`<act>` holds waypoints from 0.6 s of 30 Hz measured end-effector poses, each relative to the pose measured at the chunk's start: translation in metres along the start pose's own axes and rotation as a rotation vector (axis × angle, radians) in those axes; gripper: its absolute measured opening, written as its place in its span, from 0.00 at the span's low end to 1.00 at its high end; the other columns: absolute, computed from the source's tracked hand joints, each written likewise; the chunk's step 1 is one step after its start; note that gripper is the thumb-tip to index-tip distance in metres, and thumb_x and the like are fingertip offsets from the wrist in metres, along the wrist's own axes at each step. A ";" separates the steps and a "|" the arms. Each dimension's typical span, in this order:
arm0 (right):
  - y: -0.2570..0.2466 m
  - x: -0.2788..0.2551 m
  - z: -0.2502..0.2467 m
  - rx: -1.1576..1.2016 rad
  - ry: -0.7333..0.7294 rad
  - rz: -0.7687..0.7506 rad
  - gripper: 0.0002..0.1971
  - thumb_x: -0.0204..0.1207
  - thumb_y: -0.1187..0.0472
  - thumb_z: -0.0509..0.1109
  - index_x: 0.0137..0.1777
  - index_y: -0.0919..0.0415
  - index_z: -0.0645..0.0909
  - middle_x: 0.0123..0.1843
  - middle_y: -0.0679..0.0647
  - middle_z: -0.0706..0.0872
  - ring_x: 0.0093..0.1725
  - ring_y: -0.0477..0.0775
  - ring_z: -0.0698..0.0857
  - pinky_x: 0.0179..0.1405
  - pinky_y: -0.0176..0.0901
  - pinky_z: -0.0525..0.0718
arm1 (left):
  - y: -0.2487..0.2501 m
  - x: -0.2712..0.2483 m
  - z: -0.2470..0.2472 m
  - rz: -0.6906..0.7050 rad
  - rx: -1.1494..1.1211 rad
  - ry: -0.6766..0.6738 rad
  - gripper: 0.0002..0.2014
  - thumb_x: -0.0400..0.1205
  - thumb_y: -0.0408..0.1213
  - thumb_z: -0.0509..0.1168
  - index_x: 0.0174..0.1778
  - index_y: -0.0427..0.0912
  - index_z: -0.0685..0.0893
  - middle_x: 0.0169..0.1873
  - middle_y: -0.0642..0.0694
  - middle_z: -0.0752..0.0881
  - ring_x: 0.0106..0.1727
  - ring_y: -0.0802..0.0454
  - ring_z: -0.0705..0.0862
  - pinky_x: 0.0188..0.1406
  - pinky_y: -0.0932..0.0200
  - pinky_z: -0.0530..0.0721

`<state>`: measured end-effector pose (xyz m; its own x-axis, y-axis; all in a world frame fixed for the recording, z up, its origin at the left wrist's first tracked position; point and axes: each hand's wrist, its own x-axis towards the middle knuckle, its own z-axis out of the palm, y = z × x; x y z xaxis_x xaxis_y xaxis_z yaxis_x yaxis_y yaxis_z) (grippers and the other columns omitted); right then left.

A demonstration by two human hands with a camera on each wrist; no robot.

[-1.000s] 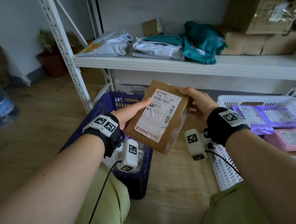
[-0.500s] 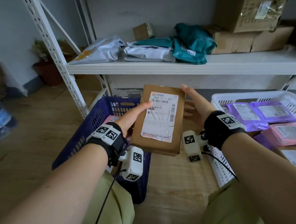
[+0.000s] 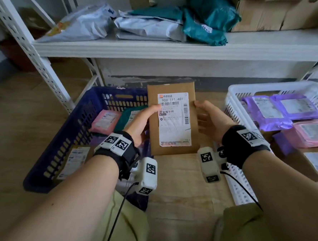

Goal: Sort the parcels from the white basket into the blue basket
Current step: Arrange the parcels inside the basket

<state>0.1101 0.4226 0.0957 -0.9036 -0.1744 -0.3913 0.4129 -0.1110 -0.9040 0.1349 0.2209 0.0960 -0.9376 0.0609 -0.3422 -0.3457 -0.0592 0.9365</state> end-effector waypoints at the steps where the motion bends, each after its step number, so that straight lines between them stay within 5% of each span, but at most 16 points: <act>1: 0.000 0.005 0.000 0.004 0.012 -0.013 0.14 0.75 0.48 0.67 0.56 0.54 0.83 0.44 0.52 0.88 0.43 0.52 0.83 0.47 0.44 0.78 | 0.000 0.006 -0.001 0.000 -0.009 0.002 0.09 0.79 0.51 0.65 0.46 0.53 0.88 0.49 0.54 0.91 0.59 0.50 0.85 0.66 0.47 0.75; 3: 0.000 0.013 0.002 -0.008 0.014 -0.022 0.16 0.76 0.49 0.66 0.61 0.52 0.83 0.47 0.52 0.88 0.46 0.52 0.83 0.51 0.45 0.78 | -0.002 0.014 -0.003 -0.022 -0.025 -0.001 0.11 0.77 0.55 0.65 0.49 0.55 0.88 0.58 0.52 0.88 0.67 0.46 0.80 0.76 0.38 0.65; 7: 0.003 0.024 0.005 0.009 0.013 -0.003 0.16 0.76 0.50 0.65 0.61 0.52 0.83 0.47 0.51 0.88 0.46 0.52 0.82 0.52 0.46 0.75 | -0.003 0.019 -0.007 -0.053 -0.047 -0.018 0.11 0.79 0.53 0.64 0.50 0.53 0.84 0.66 0.44 0.83 0.74 0.32 0.68 0.77 0.33 0.56; 9: 0.004 0.030 0.006 0.020 0.008 0.006 0.14 0.75 0.49 0.65 0.57 0.52 0.83 0.43 0.49 0.89 0.46 0.52 0.82 0.53 0.47 0.75 | -0.004 0.021 -0.010 -0.039 -0.048 -0.013 0.09 0.81 0.50 0.62 0.48 0.53 0.84 0.59 0.47 0.87 0.65 0.40 0.79 0.71 0.41 0.70; 10: 0.005 0.032 0.008 0.018 -0.003 0.011 0.16 0.73 0.48 0.66 0.57 0.52 0.83 0.42 0.49 0.90 0.46 0.53 0.82 0.54 0.49 0.76 | -0.003 0.021 -0.011 -0.028 -0.058 -0.006 0.09 0.81 0.50 0.62 0.46 0.52 0.84 0.53 0.50 0.89 0.55 0.49 0.84 0.59 0.50 0.76; 12: 0.006 0.037 0.011 0.030 -0.023 0.028 0.19 0.68 0.46 0.68 0.56 0.53 0.83 0.40 0.49 0.90 0.46 0.53 0.82 0.55 0.50 0.75 | -0.001 0.019 -0.012 -0.005 -0.091 0.009 0.08 0.82 0.49 0.61 0.44 0.52 0.84 0.43 0.53 0.88 0.36 0.59 0.80 0.37 0.62 0.71; 16: 0.007 0.040 0.018 0.063 -0.035 0.039 0.14 0.72 0.47 0.66 0.51 0.54 0.83 0.35 0.48 0.89 0.41 0.51 0.82 0.49 0.46 0.76 | 0.000 0.014 -0.018 0.030 -0.117 0.024 0.09 0.83 0.45 0.61 0.40 0.51 0.84 0.46 0.53 0.90 0.34 0.59 0.78 0.36 0.55 0.77; 17: 0.008 0.041 0.019 0.066 -0.038 0.042 0.15 0.72 0.47 0.66 0.53 0.55 0.83 0.36 0.48 0.89 0.42 0.52 0.82 0.51 0.47 0.76 | 0.000 0.013 -0.019 0.038 -0.118 0.022 0.09 0.83 0.44 0.61 0.40 0.50 0.84 0.44 0.52 0.90 0.32 0.60 0.79 0.31 0.49 0.77; 18: 0.008 0.041 0.020 0.064 -0.042 0.045 0.16 0.72 0.47 0.67 0.54 0.55 0.83 0.38 0.49 0.89 0.44 0.53 0.82 0.54 0.49 0.76 | 0.000 0.013 -0.021 0.038 -0.120 0.024 0.09 0.83 0.44 0.61 0.41 0.50 0.84 0.40 0.51 0.91 0.28 0.60 0.78 0.26 0.54 0.74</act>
<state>0.0792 0.3954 0.0756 -0.8790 -0.2211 -0.4224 0.4605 -0.1643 -0.8723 0.1218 0.2003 0.0896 -0.9502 0.0327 -0.3099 -0.3106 -0.1800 0.9334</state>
